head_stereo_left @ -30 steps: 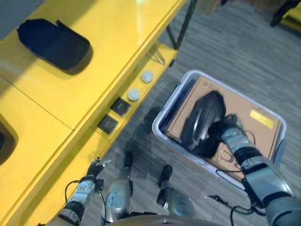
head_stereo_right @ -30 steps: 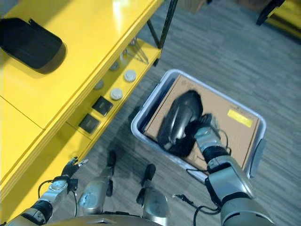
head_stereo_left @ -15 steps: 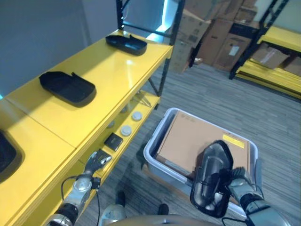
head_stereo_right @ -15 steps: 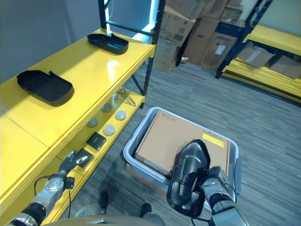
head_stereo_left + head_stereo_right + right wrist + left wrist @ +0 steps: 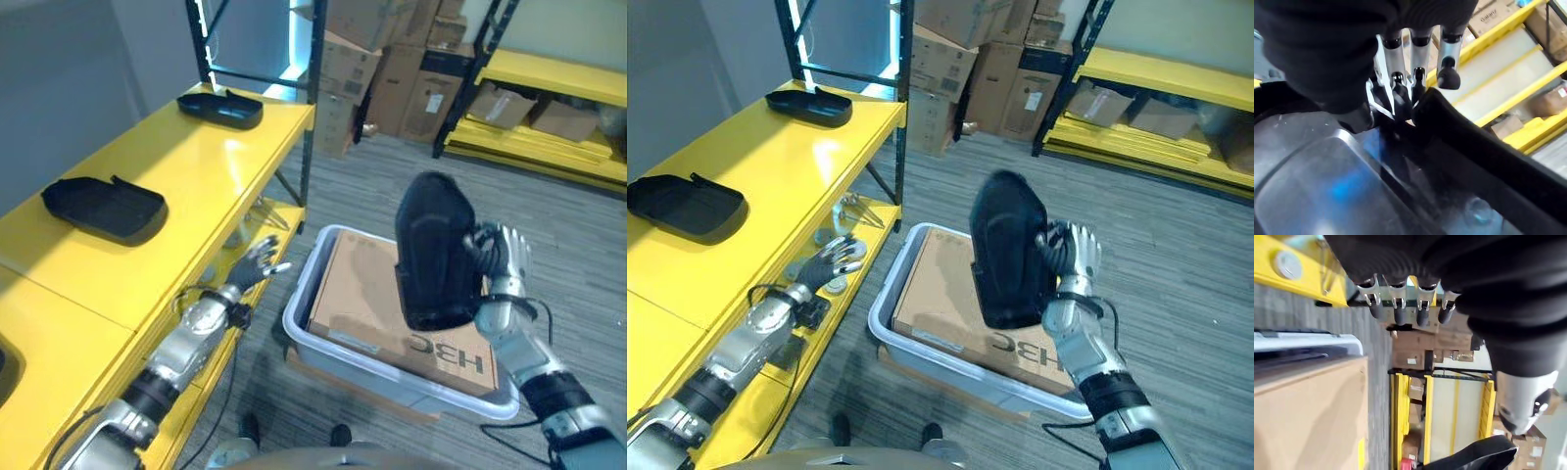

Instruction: Move parts from the plastic box to the shelf.

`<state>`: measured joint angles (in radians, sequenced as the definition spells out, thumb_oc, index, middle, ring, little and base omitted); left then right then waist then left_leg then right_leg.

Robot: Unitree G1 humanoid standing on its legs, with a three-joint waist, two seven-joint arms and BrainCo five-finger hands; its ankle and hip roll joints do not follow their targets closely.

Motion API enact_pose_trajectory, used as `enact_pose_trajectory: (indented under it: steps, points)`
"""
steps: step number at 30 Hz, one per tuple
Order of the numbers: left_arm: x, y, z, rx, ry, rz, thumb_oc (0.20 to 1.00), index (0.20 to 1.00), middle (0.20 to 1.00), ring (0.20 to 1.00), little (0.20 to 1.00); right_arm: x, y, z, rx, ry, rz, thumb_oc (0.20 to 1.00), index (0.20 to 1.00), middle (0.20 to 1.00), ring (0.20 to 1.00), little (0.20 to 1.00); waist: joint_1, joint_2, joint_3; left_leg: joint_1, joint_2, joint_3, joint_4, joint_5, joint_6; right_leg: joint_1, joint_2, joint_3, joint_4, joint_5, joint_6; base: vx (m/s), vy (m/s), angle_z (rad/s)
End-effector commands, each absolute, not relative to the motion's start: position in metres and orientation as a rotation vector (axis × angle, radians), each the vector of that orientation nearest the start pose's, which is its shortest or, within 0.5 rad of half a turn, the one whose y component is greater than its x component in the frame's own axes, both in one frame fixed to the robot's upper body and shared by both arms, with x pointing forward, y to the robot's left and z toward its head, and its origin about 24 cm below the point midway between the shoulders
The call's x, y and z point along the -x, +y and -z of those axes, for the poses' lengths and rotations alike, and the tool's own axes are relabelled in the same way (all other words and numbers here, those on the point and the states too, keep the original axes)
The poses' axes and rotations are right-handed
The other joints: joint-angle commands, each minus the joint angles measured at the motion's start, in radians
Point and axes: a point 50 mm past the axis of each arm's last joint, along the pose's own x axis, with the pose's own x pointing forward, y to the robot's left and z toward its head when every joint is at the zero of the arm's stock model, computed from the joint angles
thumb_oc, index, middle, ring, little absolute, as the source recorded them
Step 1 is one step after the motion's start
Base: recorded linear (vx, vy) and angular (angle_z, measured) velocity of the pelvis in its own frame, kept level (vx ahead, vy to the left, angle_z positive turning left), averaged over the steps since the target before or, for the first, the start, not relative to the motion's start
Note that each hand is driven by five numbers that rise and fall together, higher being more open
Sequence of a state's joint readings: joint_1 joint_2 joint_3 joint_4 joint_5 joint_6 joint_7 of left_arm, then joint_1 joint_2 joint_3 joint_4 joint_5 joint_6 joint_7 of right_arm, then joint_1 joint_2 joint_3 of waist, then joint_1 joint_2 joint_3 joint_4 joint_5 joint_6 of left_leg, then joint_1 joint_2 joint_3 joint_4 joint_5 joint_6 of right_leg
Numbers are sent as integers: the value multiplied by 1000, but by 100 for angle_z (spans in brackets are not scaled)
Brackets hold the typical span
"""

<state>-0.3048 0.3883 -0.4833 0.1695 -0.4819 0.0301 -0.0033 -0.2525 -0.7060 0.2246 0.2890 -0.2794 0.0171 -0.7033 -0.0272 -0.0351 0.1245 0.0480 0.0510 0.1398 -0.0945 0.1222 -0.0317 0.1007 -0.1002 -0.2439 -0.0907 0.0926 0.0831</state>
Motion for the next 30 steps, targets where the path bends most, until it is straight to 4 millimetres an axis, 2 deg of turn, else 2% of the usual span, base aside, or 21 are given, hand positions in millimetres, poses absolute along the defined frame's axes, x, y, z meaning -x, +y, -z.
enact_pose_trajectory:
  steps: [1, 4, 6, 9, 15, 30]
  points:
    - [-308, 86, -85, 73, -47, 456, 1000, 1000, 1000, 1000, 1000, -306, -267, -165, 997, -556, 611, 200, 200, 200, 200, 200, 8, -4, -13, 55, 28, 27, 7, -167, -14, 41, -14, 3, 3, -104, 39, 4, 10, -12]
    - [-310, 71, -100, 64, -132, 453, 1000, 1000, 1000, 1000, 1000, -310, -253, -176, 939, -617, 608, 200, 200, 200, 200, 200, -1, -7, -19, 55, 29, 31, 7, -169, -15, 37, -11, 10, 3, -105, 39, 5, 5, -10]
    - [-313, 59, -112, 49, -204, 435, 1000, 1000, 1000, 1000, 1000, -315, -238, -187, 890, -675, 585, 200, 200, 200, 200, 200, -11, -10, -21, 54, 29, 34, 7, -174, -14, 32, -9, 17, 3, -107, 37, -12, 5, -13]
    - [-315, 51, -120, 26, -247, 427, 1000, 1000, 1000, 1000, 1000, -318, -226, -197, 859, -713, 562, 200, 200, 200, 200, 200, -19, -12, -24, 56, 29, 40, 7, -178, -14, 31, -7, 23, 3, -110, 35, -4, 3, -11]
    - [-316, 40, -129, -21, -316, 417, 1000, 1000, 1000, 1000, 1000, -323, -204, -212, 826, -781, 520, 200, 200, 200, 200, 200, -26, -13, -30, 61, 29, 45, 7, -185, -14, 29, -3, 33, 3, -113, 34, 2, 1, -2]
    - [-314, 28, -139, -149, -397, 483, 1000, 1000, 1000, 1000, 1000, -337, -177, -231, 851, -823, 443, 200, 200, 200, 200, 200, -9, -3, -39, 56, 28, 29, 7, -184, -19, 28, -2, 25, 3, -114, 34, 0, 0, 0]
